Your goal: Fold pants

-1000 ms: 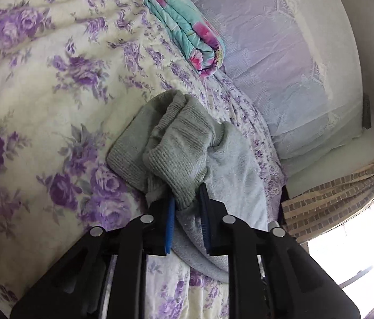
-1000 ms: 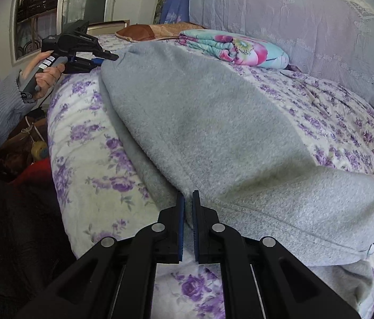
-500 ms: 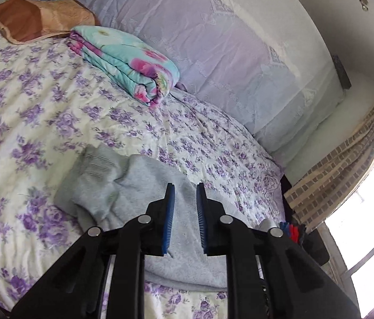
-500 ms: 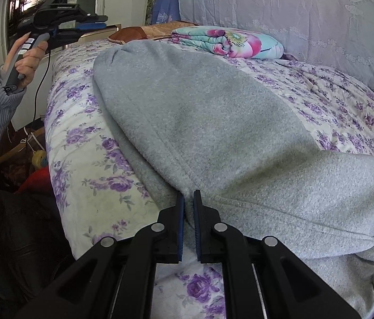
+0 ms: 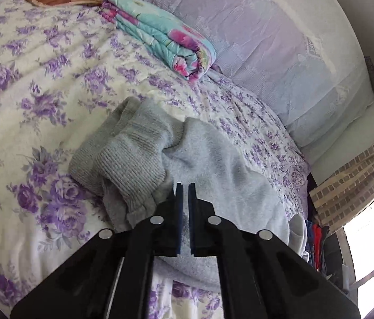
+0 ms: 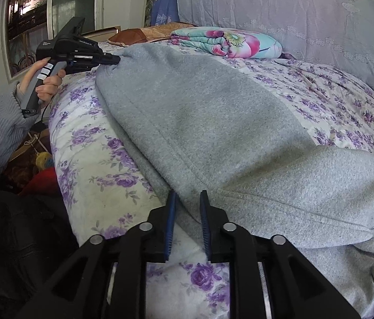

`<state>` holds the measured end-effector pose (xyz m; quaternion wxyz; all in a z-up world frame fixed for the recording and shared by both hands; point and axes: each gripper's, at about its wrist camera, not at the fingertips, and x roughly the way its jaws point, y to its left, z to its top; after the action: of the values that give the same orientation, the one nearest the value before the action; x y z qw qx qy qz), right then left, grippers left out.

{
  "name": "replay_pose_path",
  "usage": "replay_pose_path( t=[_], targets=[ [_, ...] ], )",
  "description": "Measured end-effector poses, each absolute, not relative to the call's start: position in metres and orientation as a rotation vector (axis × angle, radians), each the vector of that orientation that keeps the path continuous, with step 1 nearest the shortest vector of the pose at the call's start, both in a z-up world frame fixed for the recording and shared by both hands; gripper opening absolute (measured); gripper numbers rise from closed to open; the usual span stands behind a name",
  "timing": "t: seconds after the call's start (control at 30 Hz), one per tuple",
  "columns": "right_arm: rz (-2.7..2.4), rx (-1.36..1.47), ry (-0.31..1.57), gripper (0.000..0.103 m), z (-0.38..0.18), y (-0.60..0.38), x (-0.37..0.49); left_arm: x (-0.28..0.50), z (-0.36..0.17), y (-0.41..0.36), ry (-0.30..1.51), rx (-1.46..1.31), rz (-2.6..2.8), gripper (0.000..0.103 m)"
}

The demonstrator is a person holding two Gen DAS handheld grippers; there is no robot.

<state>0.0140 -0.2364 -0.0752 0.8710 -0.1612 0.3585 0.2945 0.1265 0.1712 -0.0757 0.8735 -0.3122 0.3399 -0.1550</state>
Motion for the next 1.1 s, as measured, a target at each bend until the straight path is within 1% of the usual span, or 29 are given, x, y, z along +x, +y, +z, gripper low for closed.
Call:
replay_pose_path(
  t=[0.03,0.07,0.1,0.13,0.17,0.2,0.23,0.27,0.37,0.43,0.5,0.6,0.7,0.77,0.8,0.83,0.87,0.9,0.97,1.03,1.1],
  targets=[
    [0.623,-0.332,0.72,0.049,-0.066,-0.238,0.01,0.122,-0.067,0.167,0.688,-0.632,-0.333,0.003],
    [0.631,-0.328,0.688,0.05,-0.055,-0.238,0.006,0.119,-0.057,0.161,0.669,-0.614,-0.351,0.004],
    [0.64,-0.325,0.66,0.05,-0.045,-0.237,0.005,0.117,-0.049,0.154,0.654,-0.594,-0.368,0.008],
    [0.644,-0.322,0.634,0.05,-0.035,-0.236,0.006,0.116,-0.042,0.144,0.647,-0.565,-0.378,0.018],
    [0.641,-0.32,0.605,0.054,-0.027,-0.233,0.009,0.117,-0.036,0.133,0.649,-0.532,-0.384,0.024],
    [0.628,-0.321,0.58,0.057,-0.021,-0.229,0.012,0.118,-0.032,0.121,0.651,-0.494,-0.385,0.035],
    [0.611,-0.325,0.559,0.065,-0.017,-0.225,0.018,0.121,-0.03,0.109,0.652,-0.455,-0.381,0.041],
    [0.596,-0.329,0.549,0.068,-0.016,-0.22,0.025,0.123,-0.029,0.096,0.655,-0.416,-0.376,0.042],
    [0.573,-0.328,0.563,0.069,-0.023,-0.206,0.051,0.132,-0.038,0.067,0.691,-0.348,-0.383,0.044],
    [0.546,-0.317,0.603,0.069,-0.037,-0.202,0.068,0.138,-0.051,0.056,0.735,-0.343,-0.386,0.052],
    [0.521,-0.3,0.67,0.069,-0.054,-0.205,0.08,0.144,-0.068,0.05,0.78,-0.323,-0.364,0.054],
    [0.476,-0.291,0.778,0.07,-0.083,-0.222,0.085,0.147,-0.091,0.049,0.817,-0.281,-0.344,0.054],
    [0.48,-0.212,0.798,0.073,-0.09,-0.243,0.079,0.139,-0.097,0.042,0.782,-0.182,-0.342,0.055],
    [0.473,-0.209,0.794,0.076,-0.089,-0.248,0.074,0.135,-0.097,0.037,0.764,-0.141,-0.321,0.056],
    [0.47,-0.212,0.785,0.077,-0.089,-0.249,0.071,0.133,-0.095,0.036,0.757,-0.151,-0.319,0.062],
    [0.471,-0.208,0.774,0.077,-0.086,-0.25,0.068,0.131,-0.092,0.037,0.753,-0.179,-0.331,0.073],
    [0.476,-0.192,0.757,0.078,-0.082,-0.254,0.064,0.129,-0.088,0.037,0.746,-0.213,-0.348,0.077],
    [0.482,-0.16,0.73,0.078,-0.074,-0.26,0.059,0.127,-0.083,0.037,0.736,-0.244,-0.372,0.079],
    [0.479,-0.083,0.673,0.078,-0.056,-0.278,0.052,0.124,-0.072,0.031,0.716,-0.269,-0.43,0.08],
    [0.44,0.017,0.623,0.08,-0.036,-0.304,0.048,0.124,-0.062,0.021,0.7,-0.266,-0.462,0.087],
    [0.368,0.13,0.603,0.082,-0.023,-0.336,0.051,0.125,-0.057,0.006,0.696,-0.252,-0.497,0.089]
  ],
)
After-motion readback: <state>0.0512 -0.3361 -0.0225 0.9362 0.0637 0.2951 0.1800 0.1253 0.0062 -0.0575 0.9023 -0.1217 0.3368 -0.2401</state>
